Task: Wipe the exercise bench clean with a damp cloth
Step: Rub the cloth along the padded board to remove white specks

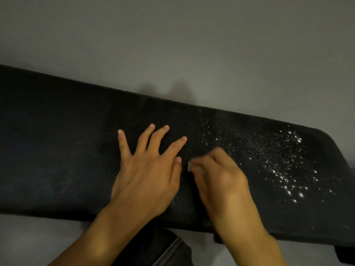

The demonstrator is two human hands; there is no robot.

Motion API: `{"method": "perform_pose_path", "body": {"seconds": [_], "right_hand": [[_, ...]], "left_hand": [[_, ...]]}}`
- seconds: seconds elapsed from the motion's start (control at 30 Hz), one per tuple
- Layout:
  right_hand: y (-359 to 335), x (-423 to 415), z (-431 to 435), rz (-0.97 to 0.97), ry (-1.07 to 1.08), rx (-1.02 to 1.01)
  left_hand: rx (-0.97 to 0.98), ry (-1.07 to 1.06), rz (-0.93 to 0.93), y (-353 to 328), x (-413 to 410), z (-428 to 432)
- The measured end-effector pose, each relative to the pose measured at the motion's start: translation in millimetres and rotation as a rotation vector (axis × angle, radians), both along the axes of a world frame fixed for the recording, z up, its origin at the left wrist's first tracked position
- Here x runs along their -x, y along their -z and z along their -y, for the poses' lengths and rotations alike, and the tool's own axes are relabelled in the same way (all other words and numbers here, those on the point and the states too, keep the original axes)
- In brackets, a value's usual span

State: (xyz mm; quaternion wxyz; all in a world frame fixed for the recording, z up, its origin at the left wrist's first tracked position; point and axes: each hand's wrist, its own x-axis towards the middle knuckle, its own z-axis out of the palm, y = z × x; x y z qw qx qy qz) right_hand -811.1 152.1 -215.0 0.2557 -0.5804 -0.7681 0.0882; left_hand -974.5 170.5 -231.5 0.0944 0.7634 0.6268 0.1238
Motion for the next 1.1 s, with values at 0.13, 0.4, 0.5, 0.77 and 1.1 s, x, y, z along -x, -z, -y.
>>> {"method": "perform_pose_path", "body": {"seconds": [0.13, 0.4, 0.5, 0.77, 1.1], "right_hand": [[-1, 9, -47, 0.037, 0.089, -0.016], [-1, -1, 31, -0.069, -0.013, -0.007], [-2, -2, 11, -0.035, -0.024, 0.014], [2, 4, 2, -0.037, 0.028, -0.008], [-5, -7, -74, 0.034, 0.088, -0.012]], "left_hand": [[0.005, -0.016, 0.002, -2, 0, 1], [0.011, -0.015, 0.037, 0, -2, -2], [0.008, -0.012, 0.034, -1, -1, -1], [0.018, -0.012, 0.038, -2, 1, -2], [0.028, -0.025, 0.026, -3, 0, -2]]}}
